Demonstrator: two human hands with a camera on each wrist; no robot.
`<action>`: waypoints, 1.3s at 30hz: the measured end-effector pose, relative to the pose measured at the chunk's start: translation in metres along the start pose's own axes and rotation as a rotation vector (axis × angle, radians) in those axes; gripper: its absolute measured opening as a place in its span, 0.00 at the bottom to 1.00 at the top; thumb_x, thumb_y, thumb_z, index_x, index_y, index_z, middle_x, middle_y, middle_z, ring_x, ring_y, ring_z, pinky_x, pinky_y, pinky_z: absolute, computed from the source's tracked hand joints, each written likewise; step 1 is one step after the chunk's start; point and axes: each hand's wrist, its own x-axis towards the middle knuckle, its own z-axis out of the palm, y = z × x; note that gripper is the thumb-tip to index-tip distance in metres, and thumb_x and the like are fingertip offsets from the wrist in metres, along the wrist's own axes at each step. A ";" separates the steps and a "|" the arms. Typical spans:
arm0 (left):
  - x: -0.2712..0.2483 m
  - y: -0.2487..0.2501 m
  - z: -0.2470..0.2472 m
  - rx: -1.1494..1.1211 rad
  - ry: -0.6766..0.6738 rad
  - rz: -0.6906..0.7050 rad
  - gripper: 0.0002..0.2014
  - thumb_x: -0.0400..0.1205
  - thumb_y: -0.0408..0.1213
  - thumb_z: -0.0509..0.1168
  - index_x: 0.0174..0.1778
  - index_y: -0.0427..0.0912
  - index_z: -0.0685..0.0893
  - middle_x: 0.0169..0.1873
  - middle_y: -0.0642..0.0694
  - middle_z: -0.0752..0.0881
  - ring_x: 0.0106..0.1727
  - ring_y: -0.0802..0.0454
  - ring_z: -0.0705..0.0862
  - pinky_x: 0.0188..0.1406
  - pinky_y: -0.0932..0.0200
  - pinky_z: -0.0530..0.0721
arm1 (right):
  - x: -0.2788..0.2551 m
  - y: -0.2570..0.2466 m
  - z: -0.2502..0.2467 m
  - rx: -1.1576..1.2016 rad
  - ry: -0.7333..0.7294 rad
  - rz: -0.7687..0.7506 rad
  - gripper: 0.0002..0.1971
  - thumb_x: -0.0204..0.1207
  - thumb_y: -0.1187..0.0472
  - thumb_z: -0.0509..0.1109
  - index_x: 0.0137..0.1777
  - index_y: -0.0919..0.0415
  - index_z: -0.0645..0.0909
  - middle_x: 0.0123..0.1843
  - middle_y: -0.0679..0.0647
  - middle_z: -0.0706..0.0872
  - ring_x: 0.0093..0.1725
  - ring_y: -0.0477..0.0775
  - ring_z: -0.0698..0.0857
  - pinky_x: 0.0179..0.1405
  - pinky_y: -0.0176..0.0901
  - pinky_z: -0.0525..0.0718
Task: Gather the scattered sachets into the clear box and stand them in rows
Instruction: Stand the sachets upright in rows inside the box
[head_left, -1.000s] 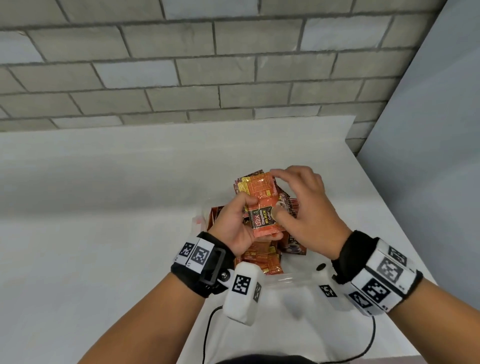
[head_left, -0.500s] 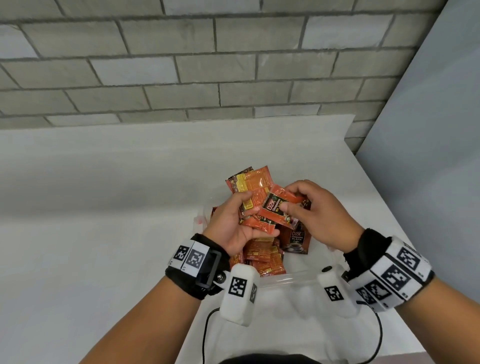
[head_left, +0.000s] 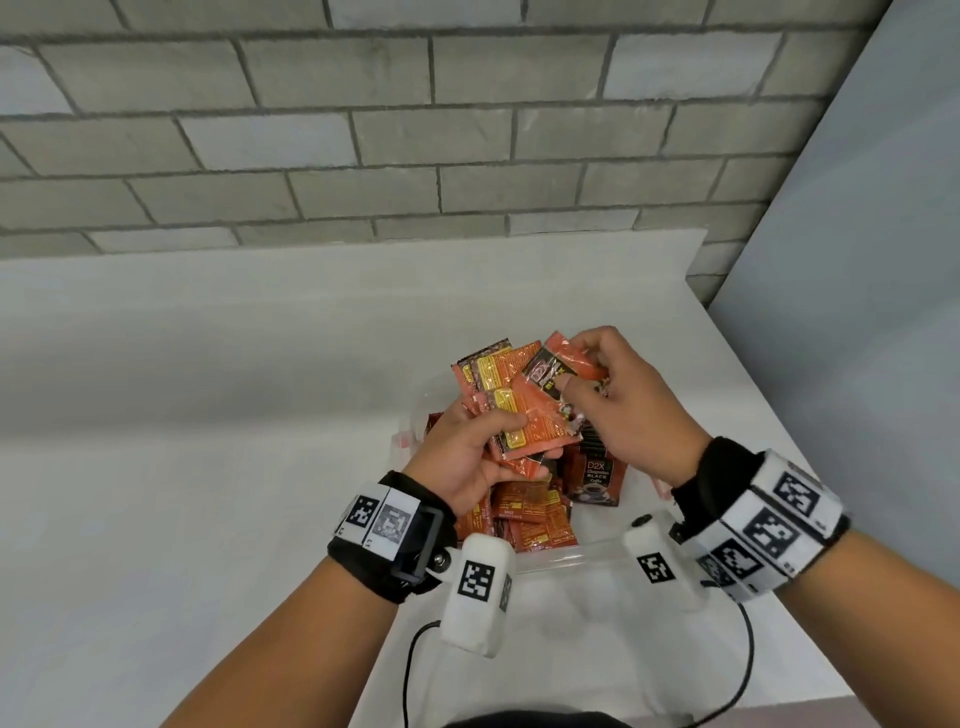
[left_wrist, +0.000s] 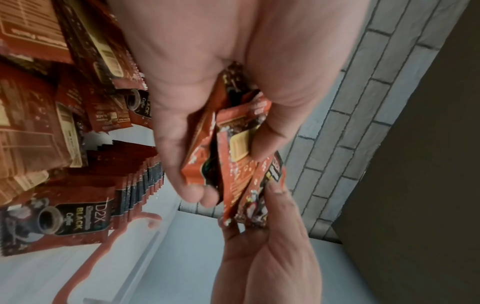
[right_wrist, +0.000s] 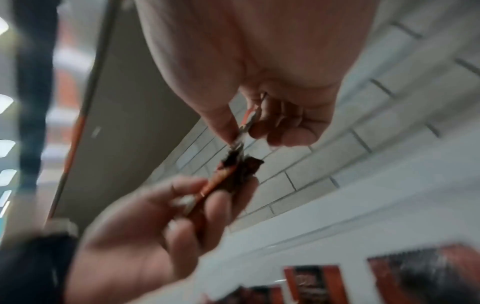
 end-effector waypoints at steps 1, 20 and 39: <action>0.000 0.000 0.000 0.022 0.000 0.015 0.20 0.73 0.29 0.68 0.62 0.38 0.79 0.54 0.32 0.88 0.48 0.34 0.89 0.37 0.44 0.90 | 0.000 0.000 0.002 -0.123 -0.013 -0.054 0.12 0.82 0.59 0.65 0.63 0.54 0.72 0.51 0.44 0.79 0.49 0.42 0.80 0.43 0.23 0.75; 0.004 0.003 0.002 -0.148 0.186 0.026 0.09 0.84 0.30 0.61 0.58 0.39 0.79 0.44 0.43 0.92 0.44 0.38 0.90 0.37 0.36 0.89 | -0.006 0.011 -0.014 0.093 -0.103 0.087 0.21 0.80 0.64 0.68 0.70 0.46 0.73 0.52 0.46 0.85 0.48 0.47 0.87 0.44 0.40 0.86; 0.001 -0.005 0.012 -0.153 0.111 0.231 0.15 0.82 0.21 0.58 0.61 0.38 0.81 0.54 0.39 0.90 0.54 0.41 0.89 0.51 0.41 0.89 | -0.008 0.001 0.014 0.519 -0.039 0.428 0.03 0.81 0.62 0.66 0.48 0.58 0.80 0.39 0.53 0.87 0.37 0.48 0.85 0.37 0.44 0.84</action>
